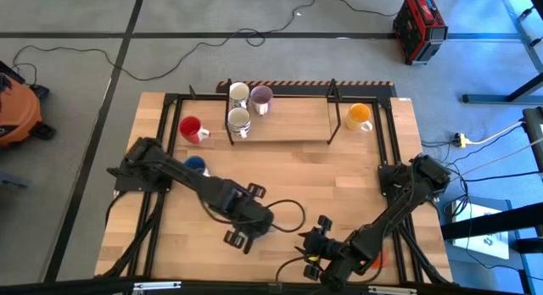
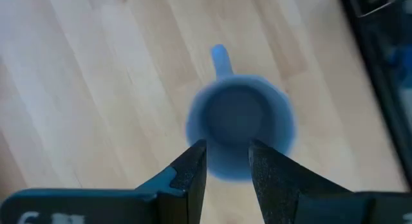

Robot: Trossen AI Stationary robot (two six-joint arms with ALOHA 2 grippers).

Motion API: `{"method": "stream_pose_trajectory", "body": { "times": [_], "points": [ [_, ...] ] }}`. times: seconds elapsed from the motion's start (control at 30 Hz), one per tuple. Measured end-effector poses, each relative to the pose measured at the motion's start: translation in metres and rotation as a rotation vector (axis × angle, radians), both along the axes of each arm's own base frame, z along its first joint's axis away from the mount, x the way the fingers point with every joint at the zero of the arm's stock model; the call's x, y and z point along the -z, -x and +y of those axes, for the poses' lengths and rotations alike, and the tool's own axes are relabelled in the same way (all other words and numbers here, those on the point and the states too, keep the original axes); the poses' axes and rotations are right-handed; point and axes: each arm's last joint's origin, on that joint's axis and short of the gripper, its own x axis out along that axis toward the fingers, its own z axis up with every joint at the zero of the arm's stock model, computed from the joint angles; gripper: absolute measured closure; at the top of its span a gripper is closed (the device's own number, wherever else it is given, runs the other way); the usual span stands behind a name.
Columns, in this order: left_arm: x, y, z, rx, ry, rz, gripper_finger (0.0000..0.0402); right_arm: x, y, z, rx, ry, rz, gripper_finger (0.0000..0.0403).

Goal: Place coffee mugs
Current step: Put the bottom blue mug on the shelf

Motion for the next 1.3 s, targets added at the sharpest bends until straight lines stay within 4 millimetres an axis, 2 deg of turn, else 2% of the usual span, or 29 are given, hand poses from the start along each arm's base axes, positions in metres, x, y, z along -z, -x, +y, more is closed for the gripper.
{"method": "stream_pose_trajectory", "body": {
  "times": [0.17, 0.27, 0.47, 0.6, 0.83, 1.03, 1.3],
  "points": [
    [-0.024, 0.041, -0.005, -0.086, 0.024, -0.102, 0.0291, 0.006, -0.023, -0.008, -0.045, 0.025, -0.031, 0.0231],
    [-0.029, 0.070, -0.005, -0.145, 0.053, -0.162, 0.0291, 0.006, -0.036, -0.018, -0.064, 0.040, -0.033, 0.0231],
    [-0.016, 0.123, 0.002, -0.317, 0.155, -0.237, 0.0291, 0.016, -0.059, -0.035, -0.119, 0.048, -0.008, 0.0231],
    [-0.004, 0.147, 0.005, -0.392, 0.225, -0.269, 0.0291, 0.022, -0.071, -0.045, -0.120, 0.023, -0.008, 0.0231],
    [0.014, 0.165, 0.004, -0.415, 0.235, -0.253, 0.0291, 0.030, -0.082, -0.057, -0.139, 0.001, 0.025, 0.0231],
    [0.015, 0.167, 0.001, -0.404, 0.221, -0.272, 0.0291, 0.045, -0.088, -0.055, -0.149, 0.004, 0.024, 0.0234],
    [0.015, 0.167, 0.003, -0.411, 0.199, -0.290, 0.0292, 0.049, -0.093, -0.060, -0.137, 0.013, 0.025, 0.0296]
  ]
}}
